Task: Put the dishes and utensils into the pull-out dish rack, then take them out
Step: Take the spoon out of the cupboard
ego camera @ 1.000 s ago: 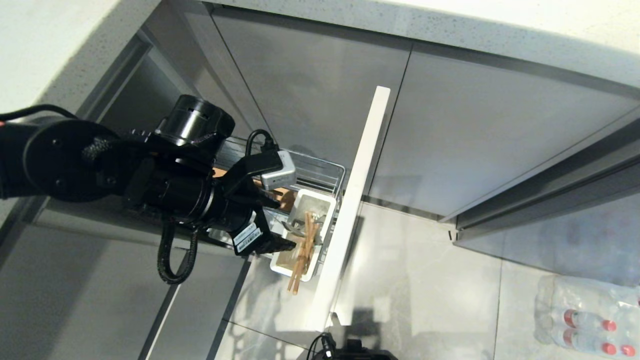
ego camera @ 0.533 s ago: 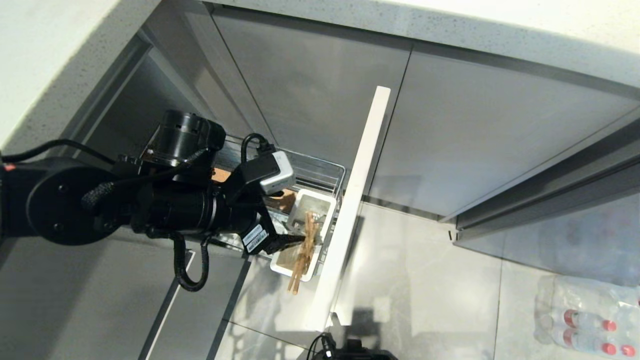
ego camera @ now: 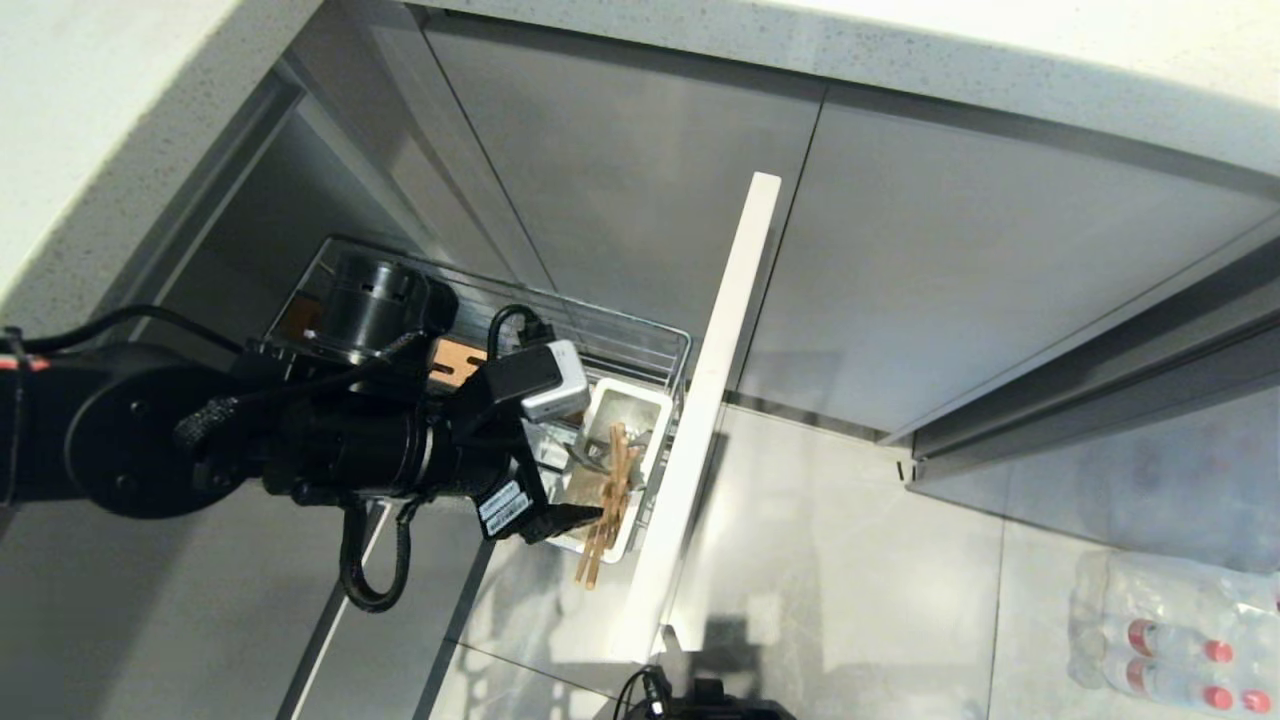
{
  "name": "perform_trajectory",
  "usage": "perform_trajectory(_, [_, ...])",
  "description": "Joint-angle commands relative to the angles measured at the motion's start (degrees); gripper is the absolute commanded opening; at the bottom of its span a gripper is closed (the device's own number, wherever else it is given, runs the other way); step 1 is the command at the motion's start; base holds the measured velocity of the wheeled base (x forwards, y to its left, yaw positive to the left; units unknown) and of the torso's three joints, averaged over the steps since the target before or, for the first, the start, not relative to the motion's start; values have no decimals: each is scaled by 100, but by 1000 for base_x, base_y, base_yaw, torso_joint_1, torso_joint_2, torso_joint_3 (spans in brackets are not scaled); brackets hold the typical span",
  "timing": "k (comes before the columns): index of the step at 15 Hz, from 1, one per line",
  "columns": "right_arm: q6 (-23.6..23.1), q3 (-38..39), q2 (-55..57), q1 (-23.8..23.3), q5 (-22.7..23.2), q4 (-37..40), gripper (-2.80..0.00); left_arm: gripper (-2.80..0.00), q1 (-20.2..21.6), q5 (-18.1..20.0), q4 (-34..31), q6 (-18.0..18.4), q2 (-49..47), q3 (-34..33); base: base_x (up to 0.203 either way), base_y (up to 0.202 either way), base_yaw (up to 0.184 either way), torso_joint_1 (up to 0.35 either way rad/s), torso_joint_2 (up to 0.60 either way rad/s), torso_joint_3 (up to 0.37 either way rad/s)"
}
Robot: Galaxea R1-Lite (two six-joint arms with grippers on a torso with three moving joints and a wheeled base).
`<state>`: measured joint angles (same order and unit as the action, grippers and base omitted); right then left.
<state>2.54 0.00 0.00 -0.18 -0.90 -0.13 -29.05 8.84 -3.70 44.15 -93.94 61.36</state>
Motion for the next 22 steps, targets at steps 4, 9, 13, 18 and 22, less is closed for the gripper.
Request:
perform_trajectory(4, [1,0,9,1,-1,-4,-280,0,-2,-32,248,32,-81,-203,0,0,0,0,0,0])
perform_trajectory(9, [1,0,4,1,-3,-2,-280,0,13,-253,502,14,-237,-212,0,0,0,0,0,0])
perform_trajectory(13, [6,0,6,1,-5,-3,-280,0,4,-260,753,-19,-321,-195,0,0,0,0,0,0])
perform_trajectory(18, [1,0,0,1,0,1,-280,0,4,-295,924,-41,-388,-195,0,0,0,0,0,0])
perform_trajectory(22, [4,0,2,1,2,-4,-280,0,4,-295,1071,-91,-415,-186,0,0,0,0,0,0])
